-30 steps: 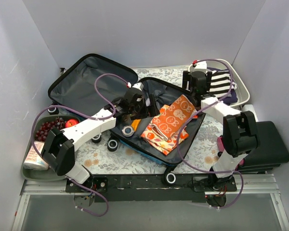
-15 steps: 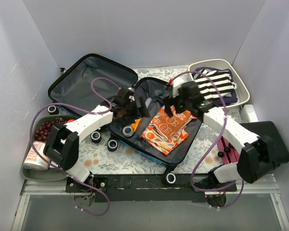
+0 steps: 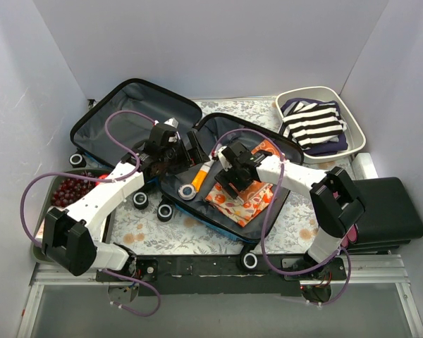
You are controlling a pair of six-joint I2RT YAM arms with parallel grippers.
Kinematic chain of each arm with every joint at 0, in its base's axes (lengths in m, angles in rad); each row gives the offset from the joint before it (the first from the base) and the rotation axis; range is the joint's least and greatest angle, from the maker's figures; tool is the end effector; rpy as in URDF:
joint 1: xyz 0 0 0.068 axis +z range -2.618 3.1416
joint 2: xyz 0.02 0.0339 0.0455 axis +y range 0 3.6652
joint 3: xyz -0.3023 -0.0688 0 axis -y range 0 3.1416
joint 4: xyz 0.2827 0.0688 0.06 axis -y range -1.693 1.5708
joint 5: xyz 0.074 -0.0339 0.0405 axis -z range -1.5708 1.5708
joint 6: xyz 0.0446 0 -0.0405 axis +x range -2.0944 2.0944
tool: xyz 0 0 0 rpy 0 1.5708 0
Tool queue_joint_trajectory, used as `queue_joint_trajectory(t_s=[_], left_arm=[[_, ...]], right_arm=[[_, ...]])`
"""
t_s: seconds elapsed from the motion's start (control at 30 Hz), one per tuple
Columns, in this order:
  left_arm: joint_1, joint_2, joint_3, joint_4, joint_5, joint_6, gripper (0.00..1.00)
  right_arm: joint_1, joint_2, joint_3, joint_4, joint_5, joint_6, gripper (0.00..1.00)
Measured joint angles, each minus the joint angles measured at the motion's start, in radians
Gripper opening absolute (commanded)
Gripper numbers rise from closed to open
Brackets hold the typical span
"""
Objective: Open, take out, and arrange the luggage
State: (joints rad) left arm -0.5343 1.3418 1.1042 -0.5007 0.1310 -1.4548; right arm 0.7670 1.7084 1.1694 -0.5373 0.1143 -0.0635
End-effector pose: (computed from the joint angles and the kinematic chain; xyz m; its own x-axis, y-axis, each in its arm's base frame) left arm 0.2791 -0.1719 0.3201 -0.6511 -0.7590 0.0017 -0.5073 0.4335 -0.7448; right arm 0.2851 0.2677 0.2152 -0.5912 -0.6574 -0.4673 -0.6894 0.7126 -0.1303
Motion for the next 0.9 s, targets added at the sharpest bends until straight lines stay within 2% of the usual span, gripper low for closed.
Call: queue_joint_trajectory(t_s=[0.13, 0.23, 0.27, 0.3, 0.43, 0.5, 0.9], left_arm=[[0.000, 0.002, 0.000, -0.008, -0.016, 0.004, 0.98], [0.000, 0.003, 0.000, -0.022, -0.034, 0.010, 0.98], [0.000, 0.003, 0.000, -0.026, -0.039, 0.011, 0.98], [0.000, 0.005, 0.000, -0.028, -0.043, 0.013, 0.98], [0.000, 0.011, 0.000, -0.036, -0.050, 0.020, 0.98], [0.000, 0.014, 0.000, -0.046, -0.056, 0.025, 0.98], [0.001, 0.014, -0.003, -0.031, -0.031, 0.048, 0.98]], right_arm=[[0.006, 0.018, 0.005, 0.002, 0.040, 0.005, 0.74], [0.011, 0.027, 0.007, 0.011, 0.081, 0.012, 0.62], [0.012, 0.028, 0.007, 0.013, 0.097, 0.014, 0.55], [0.013, 0.028, 0.007, 0.014, 0.108, 0.017, 0.36], [0.010, 0.026, 0.007, 0.023, 0.160, 0.033, 0.17], [0.008, 0.021, 0.007, 0.023, 0.174, 0.043, 0.02], [0.004, -0.112, -0.007, 0.045, 0.159, 0.091, 0.01]])
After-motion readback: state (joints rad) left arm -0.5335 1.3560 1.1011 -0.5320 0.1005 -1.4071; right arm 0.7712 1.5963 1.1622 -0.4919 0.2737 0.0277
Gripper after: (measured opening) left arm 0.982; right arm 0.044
